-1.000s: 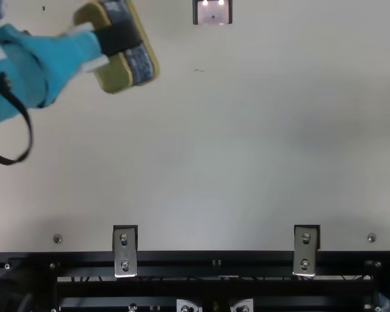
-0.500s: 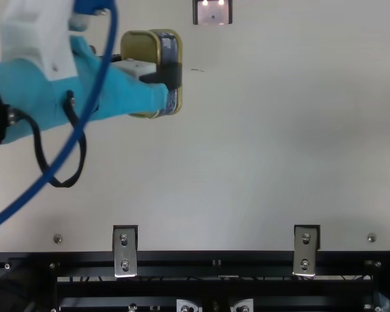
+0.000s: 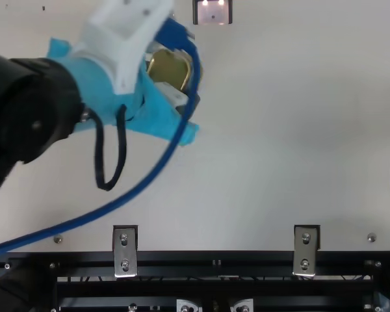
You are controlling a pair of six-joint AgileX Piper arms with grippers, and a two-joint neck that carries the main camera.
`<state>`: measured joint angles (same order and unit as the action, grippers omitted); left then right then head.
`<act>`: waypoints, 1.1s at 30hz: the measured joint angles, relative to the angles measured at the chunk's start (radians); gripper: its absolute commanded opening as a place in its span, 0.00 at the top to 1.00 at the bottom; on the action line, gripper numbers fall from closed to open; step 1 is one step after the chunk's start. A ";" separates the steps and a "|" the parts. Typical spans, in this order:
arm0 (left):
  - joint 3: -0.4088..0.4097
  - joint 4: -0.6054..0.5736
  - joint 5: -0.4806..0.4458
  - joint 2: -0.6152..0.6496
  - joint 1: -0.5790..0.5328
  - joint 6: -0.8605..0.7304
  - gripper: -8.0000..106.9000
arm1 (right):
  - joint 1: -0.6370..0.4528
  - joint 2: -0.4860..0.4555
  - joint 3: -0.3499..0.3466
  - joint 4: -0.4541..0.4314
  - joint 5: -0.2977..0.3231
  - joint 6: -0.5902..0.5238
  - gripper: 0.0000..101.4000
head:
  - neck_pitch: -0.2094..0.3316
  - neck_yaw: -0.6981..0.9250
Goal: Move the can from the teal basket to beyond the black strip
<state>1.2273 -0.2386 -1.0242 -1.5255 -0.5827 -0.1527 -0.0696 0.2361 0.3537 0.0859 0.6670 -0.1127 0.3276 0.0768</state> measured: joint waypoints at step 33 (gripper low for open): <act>0.170 0.219 -0.120 -0.268 -0.201 -0.435 0.84 | 0.000 0.000 0.000 0.000 0.000 0.000 0.00 | 0.000 0.000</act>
<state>1.3969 -0.0195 -1.1439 -1.7939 -0.7840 -0.5881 -0.0696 0.2361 0.3537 0.0859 0.6670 -0.1127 0.3276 0.0768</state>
